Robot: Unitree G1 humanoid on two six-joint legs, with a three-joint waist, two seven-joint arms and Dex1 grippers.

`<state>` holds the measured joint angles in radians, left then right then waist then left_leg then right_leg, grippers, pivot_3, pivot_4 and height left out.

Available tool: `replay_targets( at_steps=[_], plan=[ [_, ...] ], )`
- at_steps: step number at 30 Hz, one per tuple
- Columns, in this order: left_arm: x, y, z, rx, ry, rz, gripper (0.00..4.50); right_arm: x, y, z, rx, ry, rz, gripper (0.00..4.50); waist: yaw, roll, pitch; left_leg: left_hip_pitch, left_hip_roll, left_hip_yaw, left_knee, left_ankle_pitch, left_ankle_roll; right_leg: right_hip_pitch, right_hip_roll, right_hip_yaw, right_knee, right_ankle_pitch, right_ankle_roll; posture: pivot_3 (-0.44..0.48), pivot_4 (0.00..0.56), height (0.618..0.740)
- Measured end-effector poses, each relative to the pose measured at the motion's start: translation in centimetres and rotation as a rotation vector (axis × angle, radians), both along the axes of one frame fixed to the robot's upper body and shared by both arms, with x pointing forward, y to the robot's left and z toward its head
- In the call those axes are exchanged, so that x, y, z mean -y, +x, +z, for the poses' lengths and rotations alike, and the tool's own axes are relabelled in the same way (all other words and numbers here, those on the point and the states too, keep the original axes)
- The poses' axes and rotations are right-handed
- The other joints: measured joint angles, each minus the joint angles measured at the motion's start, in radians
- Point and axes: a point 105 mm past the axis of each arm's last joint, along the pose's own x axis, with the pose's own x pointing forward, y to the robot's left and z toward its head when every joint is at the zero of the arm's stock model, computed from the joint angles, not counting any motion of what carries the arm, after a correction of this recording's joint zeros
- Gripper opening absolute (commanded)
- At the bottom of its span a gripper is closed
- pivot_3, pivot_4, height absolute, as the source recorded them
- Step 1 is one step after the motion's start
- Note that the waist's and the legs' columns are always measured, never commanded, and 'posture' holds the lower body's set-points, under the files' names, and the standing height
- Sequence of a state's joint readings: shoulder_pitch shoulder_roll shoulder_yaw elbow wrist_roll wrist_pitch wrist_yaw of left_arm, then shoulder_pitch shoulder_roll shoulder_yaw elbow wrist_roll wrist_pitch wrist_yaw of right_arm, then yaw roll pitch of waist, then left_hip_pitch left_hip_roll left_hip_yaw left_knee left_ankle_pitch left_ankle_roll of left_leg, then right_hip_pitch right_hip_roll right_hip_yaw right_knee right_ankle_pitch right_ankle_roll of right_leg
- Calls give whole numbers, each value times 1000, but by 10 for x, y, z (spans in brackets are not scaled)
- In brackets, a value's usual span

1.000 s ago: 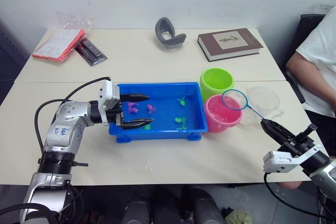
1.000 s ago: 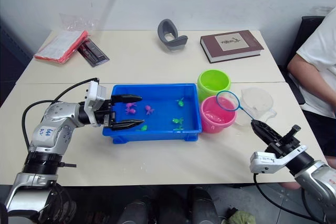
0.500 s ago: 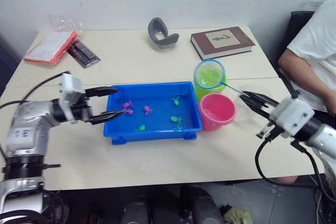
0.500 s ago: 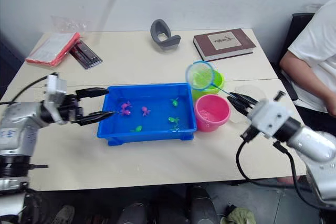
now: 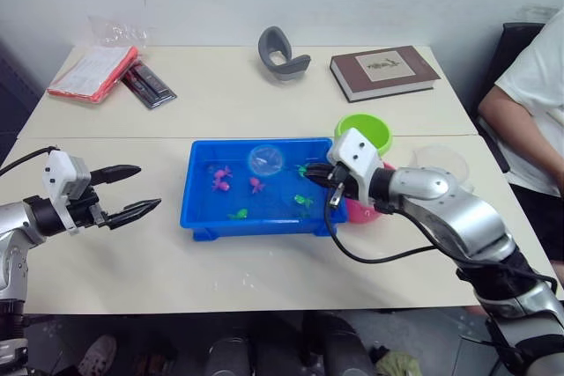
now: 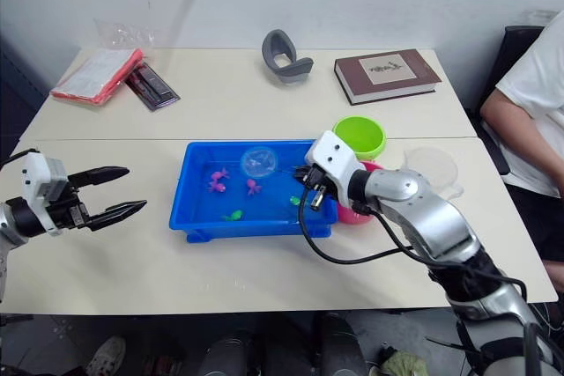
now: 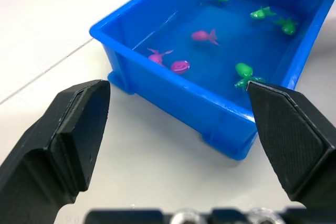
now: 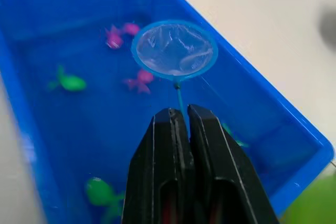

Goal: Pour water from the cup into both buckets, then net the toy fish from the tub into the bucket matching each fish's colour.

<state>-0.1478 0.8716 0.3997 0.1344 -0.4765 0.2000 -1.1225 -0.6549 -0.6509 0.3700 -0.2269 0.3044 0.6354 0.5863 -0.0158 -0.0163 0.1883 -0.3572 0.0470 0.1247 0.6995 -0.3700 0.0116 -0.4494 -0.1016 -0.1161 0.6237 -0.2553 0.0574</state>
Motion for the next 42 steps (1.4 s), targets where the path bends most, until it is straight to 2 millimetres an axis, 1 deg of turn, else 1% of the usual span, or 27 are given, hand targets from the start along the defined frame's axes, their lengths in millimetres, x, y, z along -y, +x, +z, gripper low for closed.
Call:
replay_targets(
  at_steps=[3,7,12,17,19,22,26,28,30,33,35,37,40,42],
  plan=[
    [4,-4,1,-2,4,3,4458,2,8,-2,73,-93,2,0,-3,0,0,0,0,0,0,-1,0,0,2,0,-1,0,0,0,150,740],
    [10,-7,1,-2,4,0,4458,3,11,-6,148,-186,27,0,-11,0,0,0,0,1,0,-1,-1,0,3,0,-1,0,0,0,150,740],
    [15,-9,-5,-13,-25,-5,4458,4,14,-19,219,-328,60,0,-15,0,0,1,2,2,0,0,-3,0,2,0,0,0,1,0,150,740],
    [16,-9,-4,-13,-25,-7,4458,1,14,-23,248,-386,68,0,-14,0,0,1,3,1,0,0,-4,0,3,0,1,0,0,0,150,740],
    [16,-9,-4,-15,-26,-8,4458,0,12,-29,232,-393,77,0,-14,0,0,2,2,1,0,0,-4,0,3,0,1,0,0,0,150,740],
    [16,-9,-4,-16,-26,-11,4458,-9,5,-38,185,-367,107,0,-15,0,0,1,2,2,0,0,-4,0,3,0,1,0,0,0,150,740],
    [17,-9,-4,-16,-26,-16,4458,-20,-2,-37,141,-329,138,0,-14,0,0,2,2,1,0,0,-4,0,3,0,1,0,0,0,150,740],
    [18,-8,-4,-15,-26,-19,4458,-29,-7,-37,102,-283,155,0,-14,0,0,1,2,1,0,0,-4,0,3,0,1,0,0,0,150,740],
    [18,-8,-3,-15,-26,-21,4458,-32,-9,-36,55,-226,146,0,-13,0,0,1,2,1,0,0,-4,0,3,0,1,0,0,0,150,740],
    [19,-8,-4,-16,-26,-21,4458,-31,-10,-35,-28,-152,108,0,-13,0,0,1,2,1,0,0,-3,0,3,0,1,0,0,0,150,740],
    [19,-8,-4,-16,-26,-21,4458,-33,-9,-29,-110,-46,66,0,-13,0,0,1,2,1,0,0,-3,0,3,0,1,0,0,0,150,740],
    [19,-8,-4,-17,-27,-22,4458,-34,-13,-24,-144,-1,68,0,-13,0,0,1,2,0,0,0,-3,0,3,0,1,0,0,0,150,740],
    [21,-7,-6,-20,-29,-30,4458,-22,-14,-15,-168,31,57,0,-12,0,0,1,1,0,0,0,-3,0,3,0,1,0,0,0,150,740],
    [24,-7,-5,-15,-26,-44,4458,-15,-16,-6,-184,78,64,0,-12,0,0,1,1,0,0,0,-3,0,3,0,1,0,0,0,150,740]
  ],
)
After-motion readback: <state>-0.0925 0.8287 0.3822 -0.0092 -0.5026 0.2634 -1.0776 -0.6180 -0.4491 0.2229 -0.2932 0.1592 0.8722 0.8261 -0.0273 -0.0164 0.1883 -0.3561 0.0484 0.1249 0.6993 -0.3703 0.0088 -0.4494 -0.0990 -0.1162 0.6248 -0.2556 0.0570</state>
